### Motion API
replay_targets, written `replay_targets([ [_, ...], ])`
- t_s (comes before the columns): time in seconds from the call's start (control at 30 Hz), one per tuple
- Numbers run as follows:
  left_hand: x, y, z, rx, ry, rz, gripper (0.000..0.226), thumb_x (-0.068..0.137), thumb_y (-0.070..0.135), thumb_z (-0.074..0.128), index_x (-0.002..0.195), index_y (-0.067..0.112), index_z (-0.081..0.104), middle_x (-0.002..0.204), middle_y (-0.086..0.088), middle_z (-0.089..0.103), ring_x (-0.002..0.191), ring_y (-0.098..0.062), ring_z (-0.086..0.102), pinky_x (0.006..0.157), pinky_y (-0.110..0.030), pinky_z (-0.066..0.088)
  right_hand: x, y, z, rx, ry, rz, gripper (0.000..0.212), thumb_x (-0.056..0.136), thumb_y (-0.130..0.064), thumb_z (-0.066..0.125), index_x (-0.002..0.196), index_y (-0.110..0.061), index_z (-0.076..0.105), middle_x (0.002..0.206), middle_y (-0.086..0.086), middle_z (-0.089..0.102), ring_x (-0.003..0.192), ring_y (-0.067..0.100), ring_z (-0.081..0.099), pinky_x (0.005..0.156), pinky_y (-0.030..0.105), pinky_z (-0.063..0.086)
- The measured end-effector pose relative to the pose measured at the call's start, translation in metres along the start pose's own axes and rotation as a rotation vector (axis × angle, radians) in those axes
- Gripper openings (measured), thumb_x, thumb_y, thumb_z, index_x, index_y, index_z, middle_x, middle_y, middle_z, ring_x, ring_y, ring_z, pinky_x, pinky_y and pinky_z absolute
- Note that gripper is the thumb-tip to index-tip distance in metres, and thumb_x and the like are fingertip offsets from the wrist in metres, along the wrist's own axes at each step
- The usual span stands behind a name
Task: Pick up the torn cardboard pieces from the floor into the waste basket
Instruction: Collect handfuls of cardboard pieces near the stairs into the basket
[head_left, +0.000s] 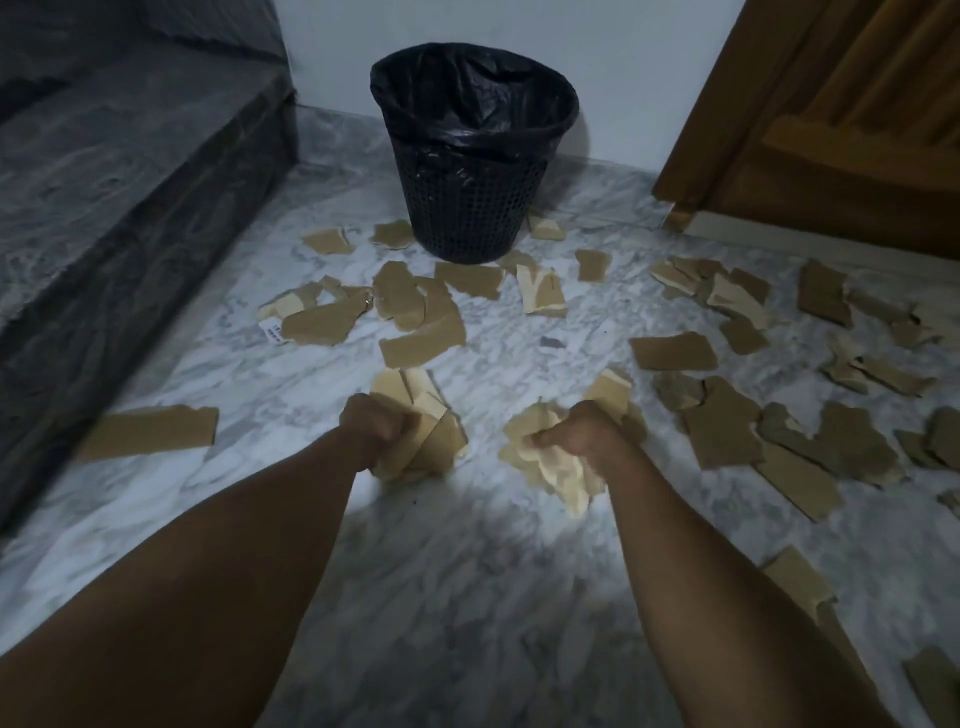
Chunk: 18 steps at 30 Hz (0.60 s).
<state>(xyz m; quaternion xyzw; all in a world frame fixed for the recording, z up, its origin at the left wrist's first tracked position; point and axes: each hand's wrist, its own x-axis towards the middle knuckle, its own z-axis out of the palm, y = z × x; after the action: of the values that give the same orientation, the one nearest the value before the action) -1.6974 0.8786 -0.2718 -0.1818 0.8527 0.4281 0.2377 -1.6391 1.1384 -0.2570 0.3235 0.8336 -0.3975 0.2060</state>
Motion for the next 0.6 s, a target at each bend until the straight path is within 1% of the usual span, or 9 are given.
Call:
replay_targets([
  [0.07, 0.001, -0.007, 0.001, 0.030, -0.038, -0.009, 0.062, 0.076, 0.038, 0.081, 0.118, -0.003, 0.060, 0.116, -0.017, 0.061, 0.106, -0.036, 0.062, 0.075, -0.038, 0.055, 0.020, 0.010, -0.020, 0.249, 0.108, 0.076, 0.066, 0.066, -0.032, 0.090, 0.117, 0.003, 0.065, 0.115, 0.005, 0.066, 0.103, 0.026, 0.065, 0.084, 0.036, 0.053],
  [0.13, 0.000, -0.008, 0.005, 0.074, -0.053, 0.009, 0.060, 0.077, 0.039, 0.080, 0.116, -0.002, 0.060, 0.110, -0.016, 0.061, 0.103, -0.035, 0.063, 0.076, -0.037, 0.055, 0.033, 0.016, -0.031, 0.394, 0.125, 0.092, 0.061, 0.070, -0.031, 0.086, 0.120, -0.003, 0.066, 0.110, 0.007, 0.068, 0.096, 0.025, 0.066, 0.085, 0.039, 0.055],
  [0.17, -0.001, -0.007, 0.008, 0.097, -0.059, 0.015, 0.058, 0.078, 0.038, 0.079, 0.113, -0.002, 0.059, 0.104, -0.015, 0.060, 0.100, -0.035, 0.064, 0.072, -0.036, 0.055, 0.042, 0.017, -0.034, 0.423, 0.144, 0.126, 0.066, 0.069, -0.033, 0.086, 0.124, -0.005, 0.063, 0.112, 0.009, 0.068, 0.097, 0.027, 0.066, 0.085, 0.040, 0.055],
  [0.23, 0.000, -0.004, 0.012, 0.130, -0.083, 0.020, 0.050, 0.080, 0.037, 0.077, 0.108, 0.000, 0.058, 0.097, -0.013, 0.057, 0.090, -0.033, 0.063, 0.065, -0.033, 0.051, 0.056, 0.018, -0.036, 0.435, 0.167, 0.267, 0.092, 0.054, -0.044, 0.088, 0.132, -0.007, 0.055, 0.123, 0.012, 0.063, 0.107, 0.032, 0.063, 0.085, 0.045, 0.053],
  [0.3, 0.004, -0.003, 0.014, 0.160, -0.099, 0.030, 0.045, 0.080, 0.037, 0.076, 0.104, 0.002, 0.059, 0.095, -0.011, 0.059, 0.083, -0.030, 0.061, 0.063, -0.032, 0.049, 0.076, 0.024, -0.035, 0.334, 0.251, 0.359, 0.103, 0.053, -0.056, 0.084, 0.137, -0.010, 0.048, 0.132, 0.011, 0.056, 0.116, 0.033, 0.057, 0.086, 0.043, 0.050],
  [0.4, 0.012, -0.006, 0.014, 0.206, -0.099, 0.049, 0.045, 0.077, 0.040, 0.075, 0.100, 0.004, 0.060, 0.097, -0.011, 0.063, 0.087, -0.031, 0.065, 0.071, -0.037, 0.056, 0.083, 0.024, -0.024, -0.078, 0.335, 0.388, 0.091, 0.064, -0.063, 0.076, 0.135, -0.013, 0.049, 0.134, 0.009, 0.049, 0.125, 0.029, 0.046, 0.101, 0.041, 0.043],
  [0.43, 0.015, -0.006, 0.014, 0.215, -0.100, 0.054, 0.044, 0.077, 0.040, 0.075, 0.100, 0.005, 0.061, 0.097, -0.011, 0.063, 0.089, -0.031, 0.065, 0.075, -0.038, 0.057, 0.081, 0.025, -0.019, -0.199, 0.365, 0.348, 0.084, 0.068, -0.062, 0.075, 0.133, -0.013, 0.050, 0.135, 0.009, 0.048, 0.126, 0.029, 0.044, 0.100, 0.039, 0.042],
  [0.5, 0.019, -0.005, 0.014, 0.226, -0.100, 0.052, 0.043, 0.076, 0.040, 0.076, 0.098, 0.006, 0.062, 0.096, -0.010, 0.062, 0.088, -0.030, 0.064, 0.078, -0.039, 0.056, 0.079, 0.020, -0.012, -0.281, 0.382, 0.234, 0.075, 0.070, -0.057, 0.078, 0.126, -0.012, 0.055, 0.132, 0.010, 0.055, 0.119, 0.030, 0.053, 0.092, 0.037, 0.049],
  [0.6, 0.023, 0.000, 0.017, 0.232, -0.123, 0.035, 0.043, 0.076, 0.038, 0.076, 0.098, 0.004, 0.062, 0.097, -0.012, 0.061, 0.085, -0.029, 0.062, 0.072, -0.036, 0.053, 0.072, 0.003, -0.003, -0.384, 0.378, 0.064, 0.065, 0.073, -0.045, 0.080, 0.126, -0.015, 0.057, 0.127, 0.008, 0.062, 0.113, 0.029, 0.062, 0.089, 0.040, 0.054],
])
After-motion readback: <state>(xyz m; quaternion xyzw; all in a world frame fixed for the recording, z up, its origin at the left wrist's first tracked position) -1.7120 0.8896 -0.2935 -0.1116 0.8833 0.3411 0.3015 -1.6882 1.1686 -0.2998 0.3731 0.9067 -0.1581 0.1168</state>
